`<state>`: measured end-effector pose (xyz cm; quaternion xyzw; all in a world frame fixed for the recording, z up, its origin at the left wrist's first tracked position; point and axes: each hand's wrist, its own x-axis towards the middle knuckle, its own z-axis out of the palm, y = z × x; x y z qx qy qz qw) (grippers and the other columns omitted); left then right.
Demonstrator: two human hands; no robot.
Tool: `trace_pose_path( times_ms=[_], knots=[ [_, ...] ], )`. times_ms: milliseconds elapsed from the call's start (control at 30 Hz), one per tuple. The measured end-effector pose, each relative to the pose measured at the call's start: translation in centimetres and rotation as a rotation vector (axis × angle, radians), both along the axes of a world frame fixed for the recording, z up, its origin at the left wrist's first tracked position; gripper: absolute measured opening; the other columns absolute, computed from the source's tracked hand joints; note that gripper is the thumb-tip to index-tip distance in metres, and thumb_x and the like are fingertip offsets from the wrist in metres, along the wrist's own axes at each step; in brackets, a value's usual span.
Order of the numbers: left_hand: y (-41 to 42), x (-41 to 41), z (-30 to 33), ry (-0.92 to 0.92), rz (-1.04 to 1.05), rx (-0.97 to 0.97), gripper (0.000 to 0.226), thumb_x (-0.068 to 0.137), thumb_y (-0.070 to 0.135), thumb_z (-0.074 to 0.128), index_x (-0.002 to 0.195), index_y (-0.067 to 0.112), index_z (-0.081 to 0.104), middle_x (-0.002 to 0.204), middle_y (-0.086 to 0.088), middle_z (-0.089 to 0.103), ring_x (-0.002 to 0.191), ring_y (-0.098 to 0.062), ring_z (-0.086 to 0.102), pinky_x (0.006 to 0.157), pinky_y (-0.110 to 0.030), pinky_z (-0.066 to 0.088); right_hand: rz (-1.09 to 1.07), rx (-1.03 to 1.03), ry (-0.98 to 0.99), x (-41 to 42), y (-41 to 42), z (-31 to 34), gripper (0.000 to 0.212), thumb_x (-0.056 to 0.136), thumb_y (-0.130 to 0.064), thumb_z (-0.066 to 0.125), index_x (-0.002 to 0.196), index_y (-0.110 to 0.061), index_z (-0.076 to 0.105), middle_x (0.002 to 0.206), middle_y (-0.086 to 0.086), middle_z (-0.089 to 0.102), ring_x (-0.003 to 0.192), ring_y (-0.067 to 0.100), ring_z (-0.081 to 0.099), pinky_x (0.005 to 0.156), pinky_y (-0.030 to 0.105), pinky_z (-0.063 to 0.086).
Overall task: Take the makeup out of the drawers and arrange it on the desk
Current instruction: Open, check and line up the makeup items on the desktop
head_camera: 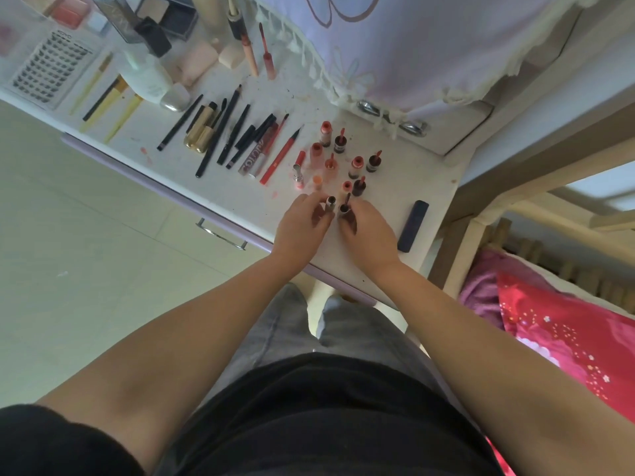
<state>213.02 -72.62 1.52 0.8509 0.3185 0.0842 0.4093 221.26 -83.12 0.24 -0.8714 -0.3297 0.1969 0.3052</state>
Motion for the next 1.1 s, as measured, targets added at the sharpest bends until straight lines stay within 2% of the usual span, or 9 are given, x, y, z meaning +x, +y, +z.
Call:
trace_pose_path(
  times_ms=[267,467,533,633,733,833,967,1033,1100],
  knots=[
    [0.3,0.0,-0.2,0.013,-0.021,0.006,0.025,0.091,0.020,0.057,0.115,0.013,0.058,0.091,0.001,0.054,0.079,-0.014,0.051,0.076,-0.026,0.045,-0.003,-0.007,0.007,0.1,0.0,0.2,0.021,0.094,-0.023,0.051,0.112,-0.012,0.056,0.102,0.003,0.059,0.087,0.015,0.052,0.072,0.026,0.043],
    [0.5,-1.4,-0.2,0.014,0.046,-0.055,0.018,0.090,0.019,0.058,0.108,0.018,0.057,0.085,0.003,0.054,0.075,-0.010,0.052,0.071,-0.017,0.043,0.000,0.036,0.191,0.9,-1.1,2.0,0.029,0.092,-0.025,0.058,0.119,-0.016,0.054,0.086,-0.007,0.053,0.074,0.005,0.050,0.065,0.009,0.036],
    [0.3,-3.2,-0.1,0.029,0.029,-0.045,0.009,0.090,0.018,0.057,0.098,0.021,0.054,0.083,0.003,0.056,0.074,-0.009,0.052,0.068,-0.013,0.042,-0.012,0.059,0.163,2.4,-2.8,3.1,0.019,0.093,-0.026,0.057,0.109,-0.017,0.058,0.079,-0.011,0.053,0.071,0.000,0.051,0.063,0.006,0.037],
    [-1.5,-4.0,0.5,0.077,-0.119,-0.047,0.002,0.092,0.019,0.054,0.091,0.020,0.056,0.083,0.003,0.058,0.073,-0.012,0.053,0.067,-0.015,0.042,-0.083,0.011,0.032,6.2,-5.2,4.5,0.013,0.095,-0.028,0.051,0.091,-0.017,0.058,0.075,-0.007,0.055,0.066,0.004,0.050,0.061,0.017,0.036],
    [-4.7,-0.7,1.3,0.086,-0.318,-0.031,0.013,0.094,0.022,0.049,0.100,0.015,0.058,0.087,0.004,0.054,0.073,-0.012,0.051,0.069,-0.027,0.045,-0.164,-0.330,-0.017,9.8,-5.9,4.7,0.029,0.097,-0.042,0.040,0.096,-0.015,0.051,0.084,0.002,0.054,0.075,0.021,0.050,0.065,0.032,0.039],
    [-7.7,3.9,1.7,0.234,-0.380,0.056,0.030,0.097,0.034,0.044,0.115,0.011,0.050,0.103,-0.004,0.052,0.086,-0.021,0.054,0.073,-0.036,0.046,-0.124,-0.564,0.012,10.5,-5.2,3.8,0.044,0.095,-0.054,0.035,0.101,-0.012,0.047,0.087,0.006,0.054,0.078,0.027,0.051,0.064,0.034,0.037],
    [-9.3,7.1,1.4,0.451,-0.387,0.216,0.046,0.096,0.043,0.042,0.127,0.009,0.039,0.114,-0.011,0.049,0.097,-0.030,0.055,0.067,-0.035,0.036,-0.127,-0.505,0.077,9.2,-4.3,3.0,0.033,0.090,-0.039,0.049,0.101,-0.008,0.047,0.084,0.006,0.051,0.077,0.026,0.050,0.056,0.031,0.034],
    [-9.1,7.3,1.3,0.500,-0.385,0.252,0.041,0.097,0.041,0.041,0.123,0.008,0.042,0.114,-0.012,0.050,0.096,-0.031,0.056,0.066,-0.035,0.035,-0.148,-0.436,0.164,8.9,-4.3,3.1,0.025,0.087,-0.030,0.051,0.096,-0.007,0.050,0.082,0.007,0.053,0.076,0.025,0.051,0.055,0.031,0.033],
    [-8.4,6.9,1.5,0.520,-0.390,0.270,0.029,0.099,0.036,0.039,0.110,0.010,0.046,0.106,-0.011,0.054,0.084,-0.028,0.055,0.061,-0.032,0.033,-0.132,-0.355,0.258,9.0,-4.6,3.4,0.021,0.087,-0.029,0.050,0.083,-0.009,0.054,0.072,0.007,0.057,0.066,0.023,0.053,0.049,0.027,0.036]
  ],
)
